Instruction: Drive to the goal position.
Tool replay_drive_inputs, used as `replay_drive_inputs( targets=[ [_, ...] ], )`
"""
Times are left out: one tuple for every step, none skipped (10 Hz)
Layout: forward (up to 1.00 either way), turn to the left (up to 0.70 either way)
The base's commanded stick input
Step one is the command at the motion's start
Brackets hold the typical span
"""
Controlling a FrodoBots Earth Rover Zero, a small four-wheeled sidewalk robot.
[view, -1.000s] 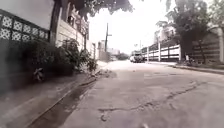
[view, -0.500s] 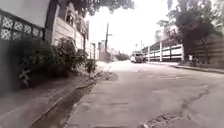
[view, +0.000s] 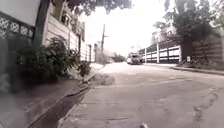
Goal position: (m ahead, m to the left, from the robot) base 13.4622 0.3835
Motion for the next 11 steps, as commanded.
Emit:
replay_drive_inputs(
  targets=[
    [0.70, 0.00],
    [0.70, 0.01],
    [0.70, 0.03],
    [0.70, 0.06],
    [0.70, 0.09],
    [0.70, 0.26],
    [0.70, 0.03],
    [0.70, 0.01],
    [0.70, 0.00],
    [0.70, 0.00],
    [0.70, 0.00]
  ],
)
